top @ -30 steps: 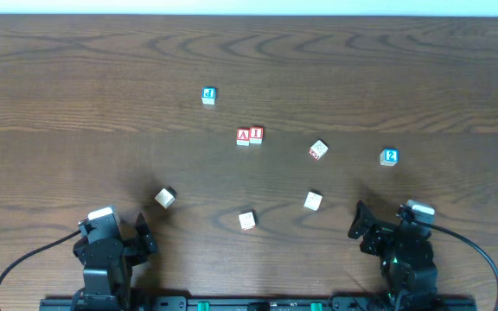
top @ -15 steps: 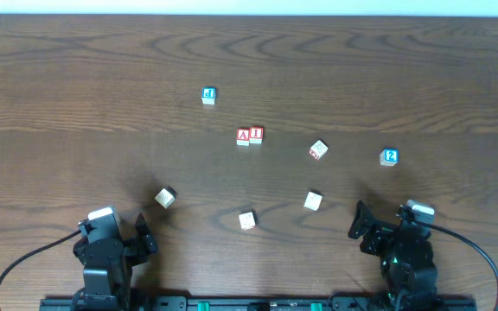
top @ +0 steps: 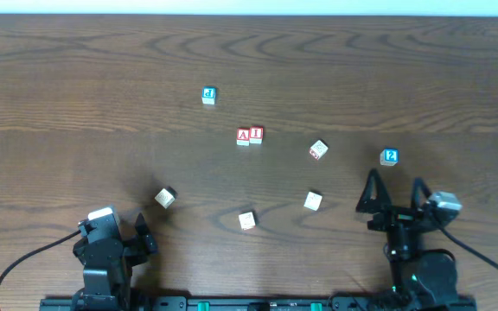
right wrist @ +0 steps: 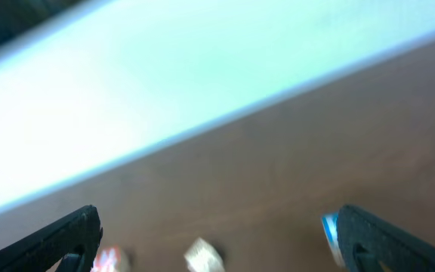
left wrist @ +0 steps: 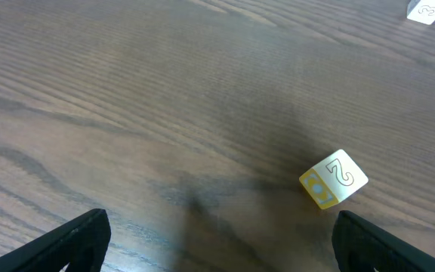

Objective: Spell out Ai2

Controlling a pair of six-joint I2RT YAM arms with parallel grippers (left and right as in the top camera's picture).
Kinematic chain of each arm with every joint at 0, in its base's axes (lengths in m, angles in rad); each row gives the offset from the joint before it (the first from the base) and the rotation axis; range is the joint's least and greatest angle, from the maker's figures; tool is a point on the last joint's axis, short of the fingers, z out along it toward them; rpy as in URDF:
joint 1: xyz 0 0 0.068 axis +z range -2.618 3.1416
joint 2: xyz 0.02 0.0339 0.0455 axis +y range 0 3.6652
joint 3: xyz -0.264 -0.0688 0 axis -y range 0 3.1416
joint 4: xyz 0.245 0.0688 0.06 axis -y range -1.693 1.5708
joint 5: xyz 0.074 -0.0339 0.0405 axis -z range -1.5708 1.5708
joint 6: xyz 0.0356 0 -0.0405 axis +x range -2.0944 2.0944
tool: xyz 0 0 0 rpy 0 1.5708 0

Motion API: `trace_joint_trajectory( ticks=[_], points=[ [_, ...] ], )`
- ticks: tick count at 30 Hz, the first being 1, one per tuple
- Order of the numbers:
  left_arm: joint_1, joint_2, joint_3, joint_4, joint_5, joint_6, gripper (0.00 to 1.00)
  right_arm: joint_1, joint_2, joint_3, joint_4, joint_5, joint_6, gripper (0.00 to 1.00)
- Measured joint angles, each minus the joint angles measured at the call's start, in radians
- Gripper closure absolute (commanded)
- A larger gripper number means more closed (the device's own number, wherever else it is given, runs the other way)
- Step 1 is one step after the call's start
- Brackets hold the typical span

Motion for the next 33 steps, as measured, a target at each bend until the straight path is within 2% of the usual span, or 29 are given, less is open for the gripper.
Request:
trace_joint_trajectory(
  ticks=[6,12,24,33],
  points=[
    [0.0,0.0,0.001,-0.002,0.0,0.0,0.05,-0.006,0.156,0.002,0.232,0.066,-0.084,0.01],
    [0.0,0.0,0.001,-0.002,0.0,0.0,0.05,-0.028,0.424,0.093,0.258,0.14,-0.107,0.01],
    [0.001,0.0,0.001,-0.002,0.0,0.0,0.05,-0.158,1.041,0.544,-0.031,0.181,-0.124,0.01],
    [0.001,0.0,0.001,-0.002,0.0,0.0,0.05,-0.308,1.332,0.75,-0.325,0.004,-0.109,0.01]
  ],
)
